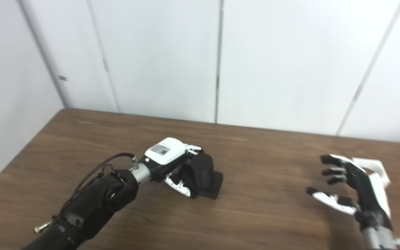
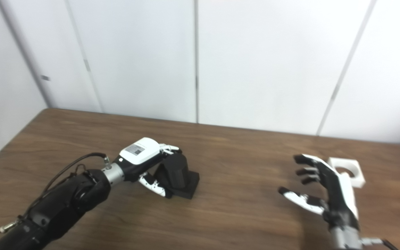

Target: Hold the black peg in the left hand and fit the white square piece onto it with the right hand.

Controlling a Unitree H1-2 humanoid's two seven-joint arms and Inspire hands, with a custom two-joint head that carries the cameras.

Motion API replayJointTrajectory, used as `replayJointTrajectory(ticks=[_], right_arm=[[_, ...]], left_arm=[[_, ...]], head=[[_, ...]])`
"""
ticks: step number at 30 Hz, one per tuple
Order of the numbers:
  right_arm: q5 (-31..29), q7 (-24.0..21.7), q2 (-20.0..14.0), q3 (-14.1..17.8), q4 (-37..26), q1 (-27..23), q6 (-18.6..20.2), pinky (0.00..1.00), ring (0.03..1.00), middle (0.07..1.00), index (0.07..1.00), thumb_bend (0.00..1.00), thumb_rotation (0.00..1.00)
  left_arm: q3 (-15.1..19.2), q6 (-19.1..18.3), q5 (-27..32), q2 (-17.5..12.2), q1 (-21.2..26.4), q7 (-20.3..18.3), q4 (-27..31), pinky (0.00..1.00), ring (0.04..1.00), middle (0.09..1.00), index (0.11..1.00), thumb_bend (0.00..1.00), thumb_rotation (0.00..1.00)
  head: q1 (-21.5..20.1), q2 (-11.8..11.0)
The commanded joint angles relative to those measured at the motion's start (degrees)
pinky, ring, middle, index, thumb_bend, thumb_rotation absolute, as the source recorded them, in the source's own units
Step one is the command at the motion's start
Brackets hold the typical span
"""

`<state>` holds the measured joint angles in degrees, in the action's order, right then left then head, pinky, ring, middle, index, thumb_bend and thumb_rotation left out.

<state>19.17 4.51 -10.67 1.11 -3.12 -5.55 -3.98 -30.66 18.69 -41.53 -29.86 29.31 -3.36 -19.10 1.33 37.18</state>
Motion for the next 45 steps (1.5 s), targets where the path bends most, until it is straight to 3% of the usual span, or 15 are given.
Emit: replayJointTrajectory(ticks=[1,11,12,14,16,21,25,32,36,40,45], right_arm=[[0.27,1.42,0.34,-0.18,-0.67,-2.60,-2.92,0.52,0.619,0.723,0.702,0.57,0.00],[2.66,2.34,1.27,-1.30,-1.80,-3.14,-2.05,0.52,0.628,0.726,0.702,0.58,0.02],[2.89,2.23,1.17,-1.34,-2.31,-3.17,-1.77,0.52,0.629,0.725,0.702,0.58,0.03],[3.18,1.53,0.37,-1.33,-3.63,-3.36,-1.46,0.53,0.630,0.725,0.701,0.59,0.04],[3.45,0.36,-0.67,-1.37,-5.22,-3.61,-0.75,0.53,0.639,0.732,0.704,0.59,0.03],[8.54,-6.19,-7.34,-1.61,-10.52,-6.35,4.84,0.55,0.680,0.754,0.737,0.68,0.11],[14.88,-13.08,-14.67,-2.35,-13.71,-9.99,10.18,0.56,0.700,0.774,0.774,0.73,0.15],[17.16,-26.27,-23.96,-3.64,-11.82,-17.62,19.46,0.59,0.751,0.814,0.806,0.77,0.19],[18.85,-29.04,-26.92,-4.77,-8.96,-20.70,21.08,0.60,0.769,0.828,0.813,0.81,0.16],[19.34,-30.03,-28.42,-5.24,-5.20,-23.27,22.16,0.63,0.808,0.852,0.849,0.78,0.18],[20.88,-33.30,-30.84,-7.87,0.67,-26.45,23.22,0.72,0.880,0.911,0.885,0.86,0.26]], left_arm=[[-3.96,2.12,-3.71,1.69,-0.79,-4.37,-1.01,0.74,0.828,0.867,0.497,0.52,0.08],[-10.51,4.29,-9.39,3.67,1.52,-2.20,-6.54,0.72,0.831,0.860,0.497,0.52,0.08],[-11.12,4.07,-9.91,3.59,1.63,-2.30,-6.51,0.71,0.828,0.861,0.570,0.75,0.16],[-11.88,3.66,-10.40,3.27,1.57,-2.20,-6.15,0.71,0.823,0.864,0.606,0.87,0.20],[-12.13,3.82,-10.36,2.84,1.46,-1.80,-6.21,0.71,0.817,0.866,0.612,0.90,0.20],[-12.39,5.14,-10.25,1.41,1.53,-1.04,-7.54,0.72,0.828,0.881,0.607,0.91,0.20],[-12.32,5.81,-10.22,0.41,1.29,-0.88,-8.02,0.73,0.828,0.882,0.607,0.92,0.17],[-12.65,7.34,-10.31,-0.47,1.14,0.92,-9.69,0.72,0.807,0.866,0.606,0.94,0.13],[-12.70,7.96,-9.97,-0.85,1.01,2.15,-10.07,0.70,0.794,0.853,0.597,0.96,0.11],[-12.76,8.03,-9.64,-1.24,0.77,2.79,-10.44,0.69,0.789,0.843,0.597,0.96,0.09],[-13.81,8.19,-9.83,-1.77,0.83,4.83,-11.44,0.69,0.790,0.849,0.597,0.96,0.10]], head=[[-0.65,0.04],[-7.54,-0.41],[-9.04,-0.54],[-11.07,-0.82],[-13.31,-1.22],[-20.76,-3.58],[-23.75,-4.78],[-29.88,-8.17],[-31.30,-8.88],[-32.87,-9.67],[-33.16,-9.66]])
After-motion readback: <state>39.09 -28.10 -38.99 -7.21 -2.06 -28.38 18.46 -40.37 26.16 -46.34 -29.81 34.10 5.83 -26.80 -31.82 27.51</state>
